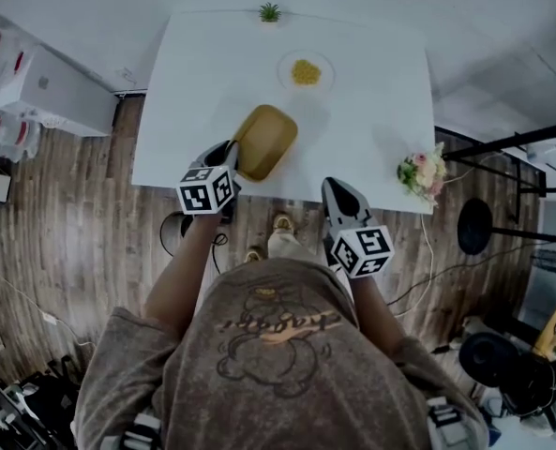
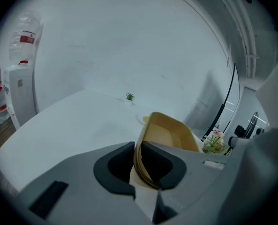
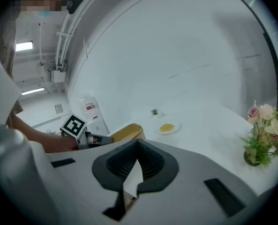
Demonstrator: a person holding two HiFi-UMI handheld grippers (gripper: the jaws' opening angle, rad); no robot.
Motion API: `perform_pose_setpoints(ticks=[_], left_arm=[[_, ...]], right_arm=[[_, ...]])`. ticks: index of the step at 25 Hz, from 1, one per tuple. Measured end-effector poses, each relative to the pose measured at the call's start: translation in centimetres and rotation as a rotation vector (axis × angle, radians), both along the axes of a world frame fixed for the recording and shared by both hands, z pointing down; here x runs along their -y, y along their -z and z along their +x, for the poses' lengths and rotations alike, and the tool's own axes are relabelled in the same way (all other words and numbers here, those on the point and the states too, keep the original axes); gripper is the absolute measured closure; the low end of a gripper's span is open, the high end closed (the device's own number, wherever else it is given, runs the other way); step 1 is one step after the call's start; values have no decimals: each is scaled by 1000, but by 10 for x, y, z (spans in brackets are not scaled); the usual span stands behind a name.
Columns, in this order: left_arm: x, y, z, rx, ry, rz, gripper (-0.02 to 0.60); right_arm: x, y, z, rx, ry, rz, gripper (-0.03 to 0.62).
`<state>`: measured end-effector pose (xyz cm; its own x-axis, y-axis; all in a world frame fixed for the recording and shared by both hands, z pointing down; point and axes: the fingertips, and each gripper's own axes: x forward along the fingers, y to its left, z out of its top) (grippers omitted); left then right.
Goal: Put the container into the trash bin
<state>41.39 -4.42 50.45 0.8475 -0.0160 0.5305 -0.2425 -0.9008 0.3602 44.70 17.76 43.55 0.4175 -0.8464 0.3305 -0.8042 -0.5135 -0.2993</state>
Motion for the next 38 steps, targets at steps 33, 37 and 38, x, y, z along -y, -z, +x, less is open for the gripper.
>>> perform_pose_setpoints(ticks=[33,37,38], left_arm=[[99,74,-421,-116,838,23,535],[101,76,-473,-135,901,21,535],[101,76,-485,-141,916,17,535]], right_arm=[[217,18,-263,-1,780,45,595],[229,19,-310,0,830,50,595],[231,20,-320,-3,840,50,594]])
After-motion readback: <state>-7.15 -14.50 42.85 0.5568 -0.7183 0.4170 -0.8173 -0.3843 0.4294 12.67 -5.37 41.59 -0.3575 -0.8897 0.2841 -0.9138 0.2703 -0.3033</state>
